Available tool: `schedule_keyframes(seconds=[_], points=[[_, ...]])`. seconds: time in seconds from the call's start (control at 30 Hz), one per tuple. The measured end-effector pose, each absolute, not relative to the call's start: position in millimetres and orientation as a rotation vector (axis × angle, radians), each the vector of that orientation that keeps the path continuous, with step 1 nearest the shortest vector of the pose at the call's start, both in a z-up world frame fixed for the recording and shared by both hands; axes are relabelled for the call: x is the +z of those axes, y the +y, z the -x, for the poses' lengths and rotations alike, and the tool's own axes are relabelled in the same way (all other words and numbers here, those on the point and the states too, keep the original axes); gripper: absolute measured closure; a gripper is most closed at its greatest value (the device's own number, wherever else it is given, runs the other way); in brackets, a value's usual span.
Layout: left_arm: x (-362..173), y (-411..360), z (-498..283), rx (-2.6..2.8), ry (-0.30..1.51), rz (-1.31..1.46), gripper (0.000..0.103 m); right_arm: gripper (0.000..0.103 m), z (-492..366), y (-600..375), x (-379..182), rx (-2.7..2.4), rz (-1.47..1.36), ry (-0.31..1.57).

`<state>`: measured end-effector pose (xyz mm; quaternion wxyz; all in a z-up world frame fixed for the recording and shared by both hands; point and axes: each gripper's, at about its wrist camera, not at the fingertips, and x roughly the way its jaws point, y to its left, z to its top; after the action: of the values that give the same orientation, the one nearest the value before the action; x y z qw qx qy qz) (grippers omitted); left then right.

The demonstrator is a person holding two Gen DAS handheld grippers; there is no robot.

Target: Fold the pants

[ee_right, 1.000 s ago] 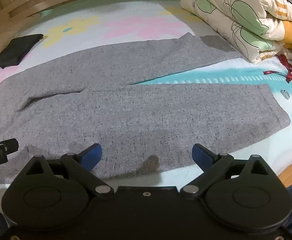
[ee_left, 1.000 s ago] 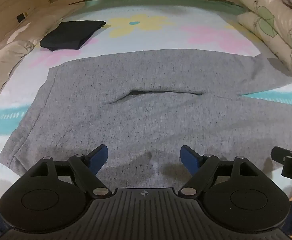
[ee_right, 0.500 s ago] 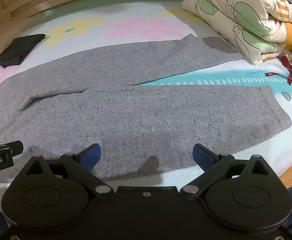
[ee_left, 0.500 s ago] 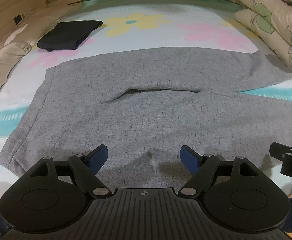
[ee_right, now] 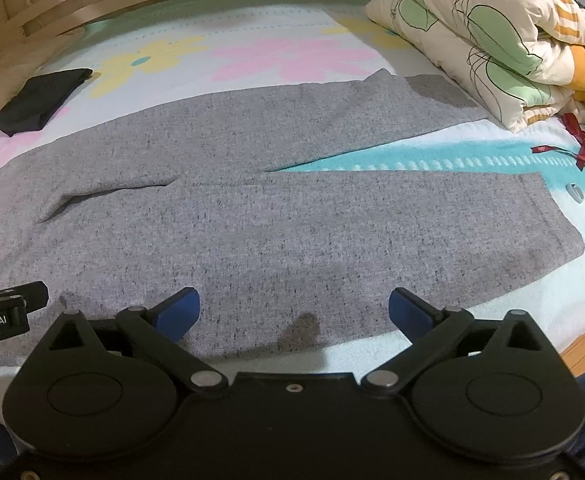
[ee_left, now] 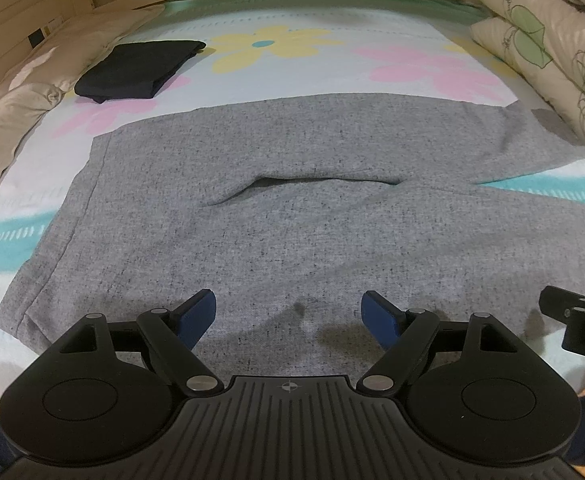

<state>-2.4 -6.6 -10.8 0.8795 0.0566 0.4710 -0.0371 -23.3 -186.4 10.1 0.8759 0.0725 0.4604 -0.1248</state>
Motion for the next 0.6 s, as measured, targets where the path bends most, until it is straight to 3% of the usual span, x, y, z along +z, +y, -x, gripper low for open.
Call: schedule_keyframes(seconds=[0.6], points=[[-11.8,-8.0,1.7,-0.076,0.991,-0.112,0.024,0.002,22.1,-185.7,9.6,-0.260,-0.152,0.968]])
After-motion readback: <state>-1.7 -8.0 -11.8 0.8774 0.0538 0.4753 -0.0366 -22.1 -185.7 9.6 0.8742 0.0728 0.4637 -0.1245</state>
